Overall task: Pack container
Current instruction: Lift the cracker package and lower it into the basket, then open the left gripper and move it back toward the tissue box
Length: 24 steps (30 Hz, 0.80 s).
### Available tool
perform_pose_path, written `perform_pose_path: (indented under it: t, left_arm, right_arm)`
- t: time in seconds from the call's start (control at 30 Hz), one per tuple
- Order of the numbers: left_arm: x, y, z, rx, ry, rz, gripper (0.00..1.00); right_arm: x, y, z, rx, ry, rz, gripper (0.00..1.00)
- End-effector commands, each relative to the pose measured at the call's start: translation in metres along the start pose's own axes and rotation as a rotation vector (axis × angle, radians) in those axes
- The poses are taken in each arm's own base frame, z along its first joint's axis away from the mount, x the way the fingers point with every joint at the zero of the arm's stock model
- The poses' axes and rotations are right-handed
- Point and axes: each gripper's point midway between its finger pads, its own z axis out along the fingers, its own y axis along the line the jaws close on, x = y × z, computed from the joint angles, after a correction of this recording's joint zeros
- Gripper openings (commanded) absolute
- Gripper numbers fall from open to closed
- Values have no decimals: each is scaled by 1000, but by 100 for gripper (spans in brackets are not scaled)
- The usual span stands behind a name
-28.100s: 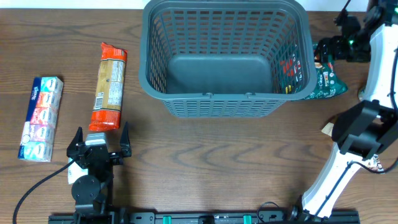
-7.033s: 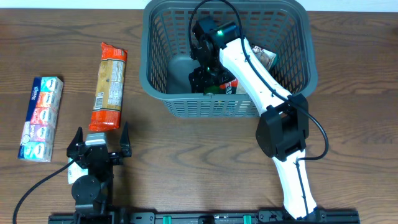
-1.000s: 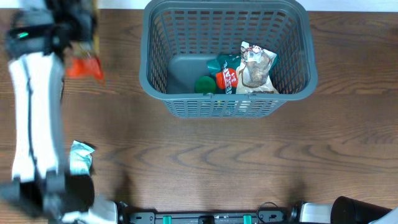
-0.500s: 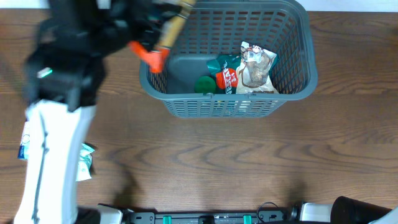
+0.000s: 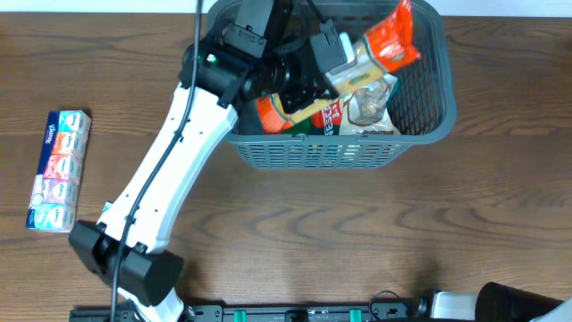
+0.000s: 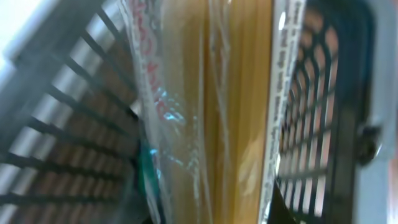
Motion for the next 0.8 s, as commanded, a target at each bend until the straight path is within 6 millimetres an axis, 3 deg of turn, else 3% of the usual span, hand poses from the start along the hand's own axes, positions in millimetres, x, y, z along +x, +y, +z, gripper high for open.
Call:
perform_pose_path:
  t: [0.0, 0.17, 0.47, 0.5, 0.53, 0.57, 0.77]
  left_arm:
    - [-2, -7, -7, 36, -8, 50, 6]
    - [16, -12, 5, 84, 52, 6, 6]
    - [27, -8, 7, 61, 102, -4, 6]
    - [28, -6, 7, 52, 110, -4, 14]
    - [29, -5, 7, 46, 116, -3, 46]
    - [29, -4, 7, 39, 119, -2, 98]
    - [22, 5, 7, -4, 94, -33, 99]
  right_arm:
    - [-1, -3, 2, 20, -4, 14, 99]
    - [-1, -3, 2, 20, -4, 14, 99]
    - [-1, -4, 2, 20, -4, 14, 99]
    - [-1, -3, 2, 20, -4, 14, 99]
    - [-1, -3, 2, 20, -4, 14, 99]
    - [-1, -3, 2, 20, -4, 14, 99]
    - [-1, -3, 2, 20, -4, 14, 99]
